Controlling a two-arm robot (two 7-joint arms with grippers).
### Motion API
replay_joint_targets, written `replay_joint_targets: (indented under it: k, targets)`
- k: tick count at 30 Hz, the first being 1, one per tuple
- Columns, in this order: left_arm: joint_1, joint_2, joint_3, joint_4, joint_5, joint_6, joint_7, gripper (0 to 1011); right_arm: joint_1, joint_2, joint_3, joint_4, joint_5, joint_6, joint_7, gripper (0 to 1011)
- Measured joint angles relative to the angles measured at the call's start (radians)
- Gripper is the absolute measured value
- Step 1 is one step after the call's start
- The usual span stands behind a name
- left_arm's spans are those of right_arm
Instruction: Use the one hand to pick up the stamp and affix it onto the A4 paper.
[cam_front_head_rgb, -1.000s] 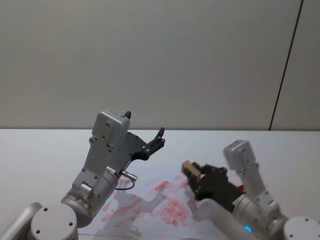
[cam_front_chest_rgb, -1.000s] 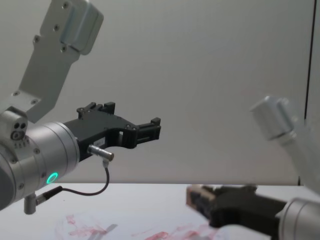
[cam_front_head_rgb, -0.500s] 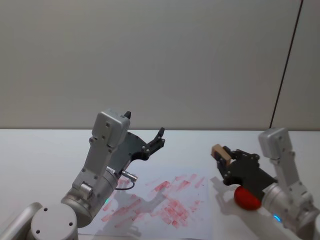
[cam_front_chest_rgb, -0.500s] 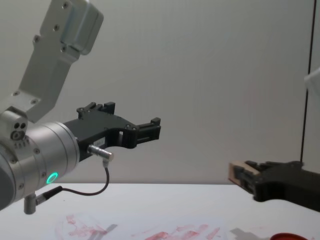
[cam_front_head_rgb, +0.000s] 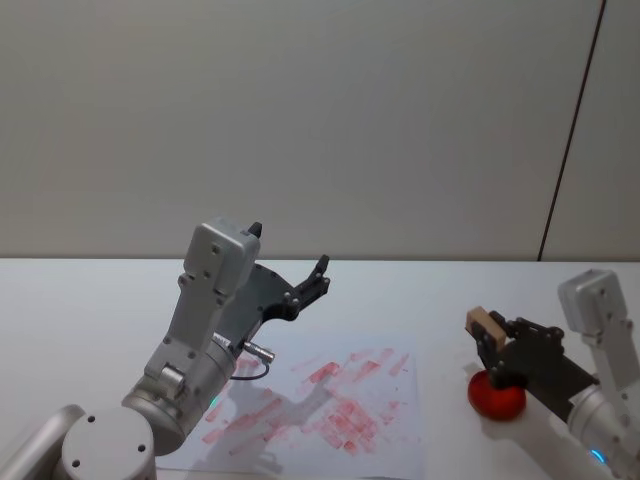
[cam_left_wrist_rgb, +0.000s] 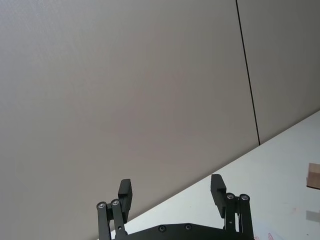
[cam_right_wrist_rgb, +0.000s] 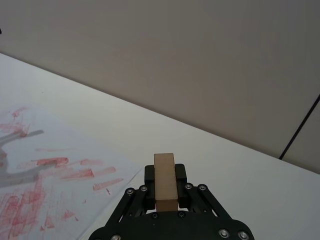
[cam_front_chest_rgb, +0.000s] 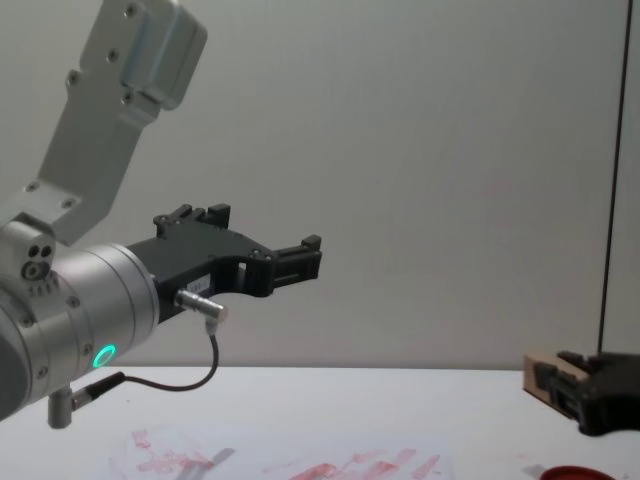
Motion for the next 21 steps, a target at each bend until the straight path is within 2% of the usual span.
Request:
replay_joint_targets:
  k: [12, 21]
  targets:
    - [0.0, 0.0, 0.0, 0.0, 0.0, 0.0, 0.0, 1003, -0.043, 0.031, 0.013, -0.01, 0.009, 0.016, -0.012, 217]
    - [0.0, 0.0, 0.0, 0.0, 0.0, 0.0, 0.0, 1003, -0.055, 0.035, 0.014, 0.015, 0.011, 0.019, -0.013, 216]
